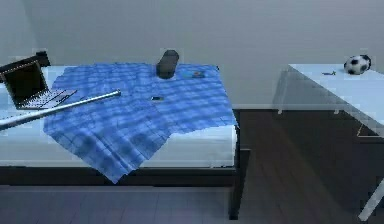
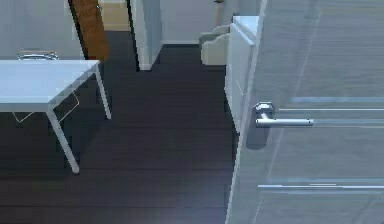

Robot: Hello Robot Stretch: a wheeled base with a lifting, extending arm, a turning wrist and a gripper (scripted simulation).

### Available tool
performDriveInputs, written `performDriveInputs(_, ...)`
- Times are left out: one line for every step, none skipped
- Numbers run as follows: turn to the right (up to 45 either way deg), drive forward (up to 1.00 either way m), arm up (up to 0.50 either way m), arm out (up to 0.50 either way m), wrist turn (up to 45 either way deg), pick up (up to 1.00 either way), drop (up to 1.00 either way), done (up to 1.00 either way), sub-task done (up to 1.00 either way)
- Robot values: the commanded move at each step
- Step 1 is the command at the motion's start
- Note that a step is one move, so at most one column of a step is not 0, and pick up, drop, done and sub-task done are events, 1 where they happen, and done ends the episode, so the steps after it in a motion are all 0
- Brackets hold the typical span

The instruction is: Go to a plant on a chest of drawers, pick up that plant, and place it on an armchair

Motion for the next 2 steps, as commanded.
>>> performDriveInputs(45.0,0.00,0.00,0.00,0.0,0.00,0.00,0.00,0.00)
performDriveInputs(12.0,0.00,0.00,0.00,0.0,0.00,0.00,0.00,0.00)
